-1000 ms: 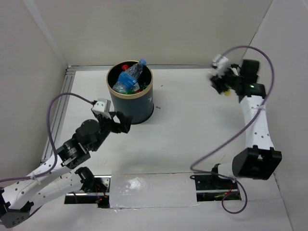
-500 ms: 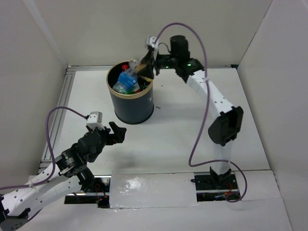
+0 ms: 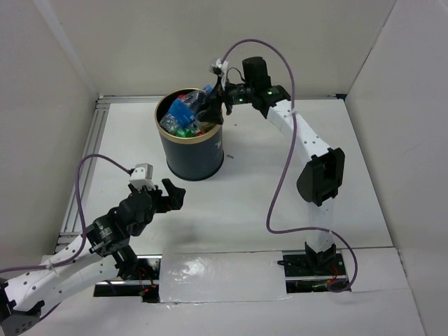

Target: Put the plastic bottles in the bin

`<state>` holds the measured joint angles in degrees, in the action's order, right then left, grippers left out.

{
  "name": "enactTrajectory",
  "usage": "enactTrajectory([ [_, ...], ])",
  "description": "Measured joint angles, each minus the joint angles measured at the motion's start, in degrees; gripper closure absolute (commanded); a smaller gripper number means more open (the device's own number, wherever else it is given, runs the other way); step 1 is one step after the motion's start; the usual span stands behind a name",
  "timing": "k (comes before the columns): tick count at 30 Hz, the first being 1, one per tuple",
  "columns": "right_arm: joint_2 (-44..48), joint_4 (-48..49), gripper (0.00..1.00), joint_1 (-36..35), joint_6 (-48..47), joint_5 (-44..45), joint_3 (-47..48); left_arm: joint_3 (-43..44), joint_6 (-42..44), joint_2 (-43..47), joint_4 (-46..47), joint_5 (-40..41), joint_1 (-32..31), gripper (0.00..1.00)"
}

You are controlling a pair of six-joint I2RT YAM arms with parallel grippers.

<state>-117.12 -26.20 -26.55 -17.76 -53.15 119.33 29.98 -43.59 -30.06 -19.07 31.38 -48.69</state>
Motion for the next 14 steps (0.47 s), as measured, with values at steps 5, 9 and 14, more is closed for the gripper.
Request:
enactTrajectory([
  [5, 5.8, -4.6, 0.0, 3.4, 2.6, 7.8, 2.5, 0.0, 1.8, -3.7, 2.9, -0.7, 0.0, 0.0],
  [9, 17.9, -4.7, 0.0, 5.2, 4.8, 24.4, -6.4, 0.0, 3.6, -7.5, 6.4, -1.8, 0.0, 0.0],
  [14, 36.1, -3.5, 0.0, 7.3, 7.7, 41.8, -28.5, 0.5, 5.1, -11.9, 9.3, -3.4, 0.0, 0.0],
])
